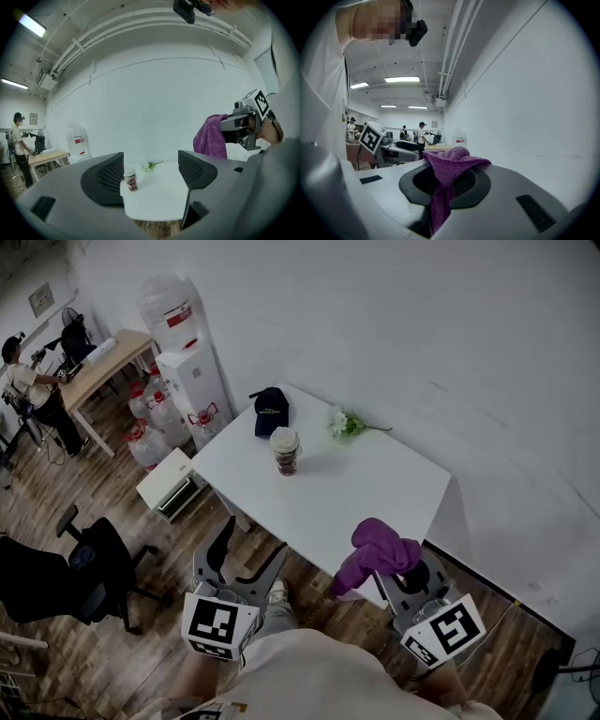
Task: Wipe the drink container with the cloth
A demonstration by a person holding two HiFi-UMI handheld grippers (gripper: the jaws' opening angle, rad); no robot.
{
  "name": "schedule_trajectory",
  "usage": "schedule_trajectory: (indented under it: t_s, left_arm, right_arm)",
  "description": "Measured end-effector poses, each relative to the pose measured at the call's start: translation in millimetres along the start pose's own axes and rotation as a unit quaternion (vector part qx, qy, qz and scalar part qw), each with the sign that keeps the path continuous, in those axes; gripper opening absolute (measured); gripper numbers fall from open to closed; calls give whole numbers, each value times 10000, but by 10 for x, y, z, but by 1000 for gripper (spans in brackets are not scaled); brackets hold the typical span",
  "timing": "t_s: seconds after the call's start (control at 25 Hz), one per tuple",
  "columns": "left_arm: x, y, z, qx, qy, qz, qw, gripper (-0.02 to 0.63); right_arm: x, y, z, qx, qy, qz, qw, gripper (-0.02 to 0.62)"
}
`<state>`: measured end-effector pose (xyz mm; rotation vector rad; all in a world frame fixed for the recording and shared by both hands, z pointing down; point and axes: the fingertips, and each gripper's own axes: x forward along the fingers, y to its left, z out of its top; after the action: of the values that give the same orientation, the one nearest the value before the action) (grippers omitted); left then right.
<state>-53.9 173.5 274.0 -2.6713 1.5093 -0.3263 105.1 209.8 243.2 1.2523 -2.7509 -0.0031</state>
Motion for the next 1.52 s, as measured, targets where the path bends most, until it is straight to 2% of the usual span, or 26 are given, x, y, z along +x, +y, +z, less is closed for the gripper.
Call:
schedule_trajectory:
  t_s: [0.28,0.48,0.68,0.88,1.08,1.24,1.52]
  left_arm:
    - [748,848,-133,69,208,-369,9991,360]
    - [1336,1300,-375,185,420,-790,9958,360]
    - [1791,1668,-548,182,435,-1195,9917,360]
    - [2139,1722,-778,266,437,-1607,9857,360]
    - [2399,1634,-1148,184,755,-1855,9796,373]
    - [2570,1563,-1595,-4,1068,-1843,9771,393]
    - [2939,1489,-2079,56,1516,-1743,9729,403]
  right_arm:
    - [1051,-312,153,-84,216,-212,9995,64]
    - [1769,-585,74,39,456,-447,9980,64]
    - [2425,-826,-108,16,769,-674,9948,64]
    - [2833,-1042,-446,191,1155,-820,9897,64]
    - [3010,-1159,-710,309,1482,-766,9855,64]
    - [3119,-1306,-877,379,1594,-737,9837,64]
    - [3316,-1612,-1216,592,1773,-530,9809,64]
